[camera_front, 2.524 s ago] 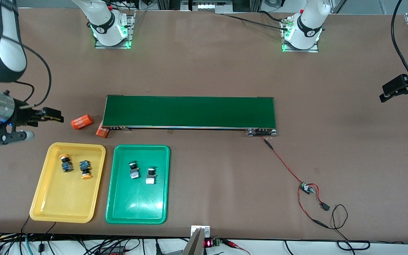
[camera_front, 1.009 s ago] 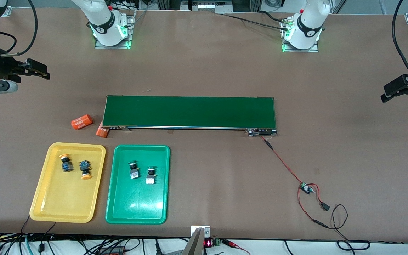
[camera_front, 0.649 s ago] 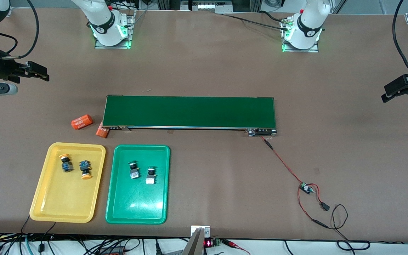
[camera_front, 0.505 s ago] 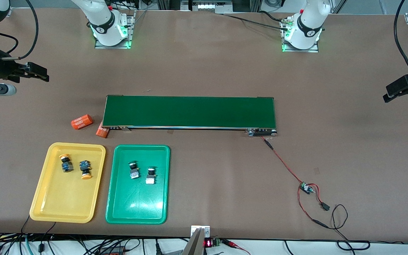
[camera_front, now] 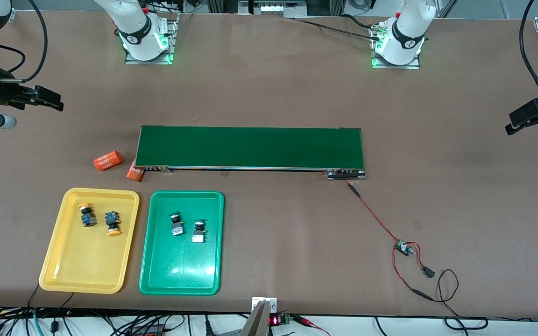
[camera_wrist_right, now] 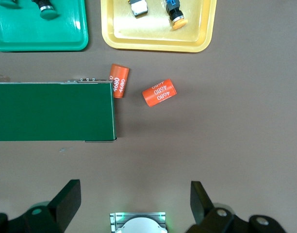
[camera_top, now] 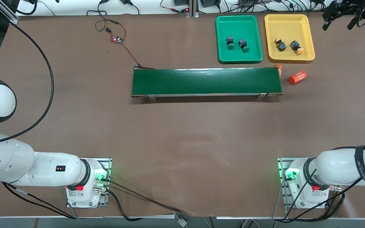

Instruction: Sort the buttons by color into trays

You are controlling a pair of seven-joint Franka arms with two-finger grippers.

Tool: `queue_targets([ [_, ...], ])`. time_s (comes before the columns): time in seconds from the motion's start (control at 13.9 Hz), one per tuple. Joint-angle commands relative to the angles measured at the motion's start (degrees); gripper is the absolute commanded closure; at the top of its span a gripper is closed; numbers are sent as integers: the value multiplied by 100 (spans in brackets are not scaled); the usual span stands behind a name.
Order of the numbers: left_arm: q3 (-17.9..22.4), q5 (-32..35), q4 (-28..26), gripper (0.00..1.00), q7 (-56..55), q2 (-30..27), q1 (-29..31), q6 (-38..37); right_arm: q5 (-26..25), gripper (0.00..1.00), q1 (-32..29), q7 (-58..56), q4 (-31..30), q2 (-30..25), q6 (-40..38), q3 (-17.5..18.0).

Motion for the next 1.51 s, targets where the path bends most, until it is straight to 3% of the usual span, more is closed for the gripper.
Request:
queue_targets([
  [0.0,-20,-62,-7,0,-1,-38,37,3,54,0,-17,-15,-103,-86,63,-146],
  [1.44,-20,-54,-15,0,17,-29,28,3,10,0,106,-77,-15,2,-7,-112],
])
